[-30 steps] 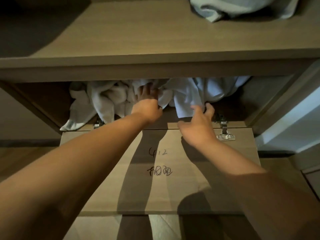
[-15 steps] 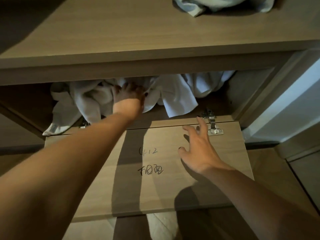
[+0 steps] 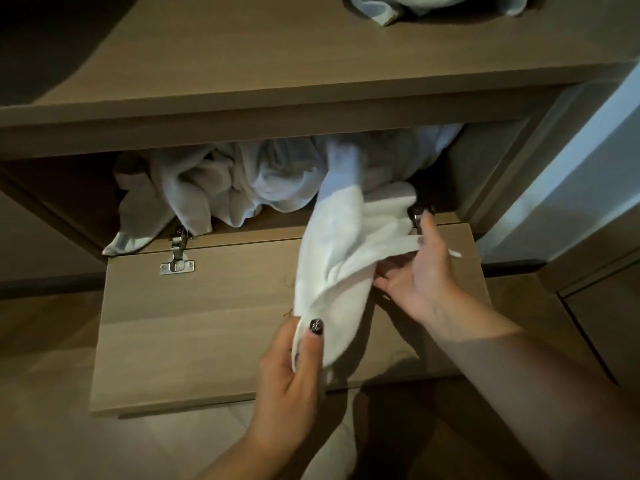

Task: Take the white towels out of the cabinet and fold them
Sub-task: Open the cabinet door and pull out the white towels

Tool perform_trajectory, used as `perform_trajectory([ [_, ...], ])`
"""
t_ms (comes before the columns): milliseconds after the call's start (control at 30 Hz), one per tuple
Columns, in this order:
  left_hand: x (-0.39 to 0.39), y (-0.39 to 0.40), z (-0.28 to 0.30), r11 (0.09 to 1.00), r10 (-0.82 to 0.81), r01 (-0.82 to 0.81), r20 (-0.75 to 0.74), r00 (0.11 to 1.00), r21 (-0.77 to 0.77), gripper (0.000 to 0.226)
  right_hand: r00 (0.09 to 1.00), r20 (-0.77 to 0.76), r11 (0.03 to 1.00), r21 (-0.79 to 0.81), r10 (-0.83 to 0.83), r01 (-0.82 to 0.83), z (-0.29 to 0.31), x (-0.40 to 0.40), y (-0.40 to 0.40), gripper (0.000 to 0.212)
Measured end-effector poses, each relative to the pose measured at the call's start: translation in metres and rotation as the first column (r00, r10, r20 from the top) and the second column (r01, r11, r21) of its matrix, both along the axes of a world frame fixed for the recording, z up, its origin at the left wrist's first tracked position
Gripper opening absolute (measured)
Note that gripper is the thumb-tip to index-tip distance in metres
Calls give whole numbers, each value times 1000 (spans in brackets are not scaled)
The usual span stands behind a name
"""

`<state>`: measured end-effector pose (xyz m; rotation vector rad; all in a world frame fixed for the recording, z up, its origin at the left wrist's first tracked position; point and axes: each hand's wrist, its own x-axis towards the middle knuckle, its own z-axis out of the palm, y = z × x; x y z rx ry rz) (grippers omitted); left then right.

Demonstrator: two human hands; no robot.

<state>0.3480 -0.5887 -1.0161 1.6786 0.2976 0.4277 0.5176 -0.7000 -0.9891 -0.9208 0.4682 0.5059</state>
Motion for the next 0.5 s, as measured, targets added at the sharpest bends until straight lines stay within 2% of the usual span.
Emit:
perform_trajectory([
  [33,-9,-3,-3,995,-4,2,-28,1000,-96,30,1000,-6,999,-28,21,-21,0,-1,1,36],
  [67,-16,-5,-5,985,-13,3,-54,998,-174,35,997,21,990,-126,68,-65,-2,-5,3,29],
  [167,-20,-7,-4,971,23,-48,-108,994,-235,45,952,147,827,-542,268,-149,-10,-19,6,44],
  [233,-13,0,-3,947,126,-167,-161,979,-273,42,868,204,706,-676,452,-209,-10,-27,2,47],
  [300,1,13,0,920,201,-257,-208,957,-295,32,733,254,624,-728,632,-286,-7,-33,-3,41],
  [333,10,22,-2,937,219,-268,-222,950,-223,26,664,295,608,-733,688,-304,-7,-38,-3,37],
  [400,35,41,-7,981,193,-184,-290,937,58,15,582,381,619,-730,719,-288,-8,-52,-1,44],
  [433,50,49,-10,980,148,-94,-329,933,173,20,587,403,642,-716,702,-276,-10,-58,1,48],
  [500,84,59,-17,984,23,51,-406,914,169,24,634,416,687,-678,652,-262,-12,-67,4,43],
])
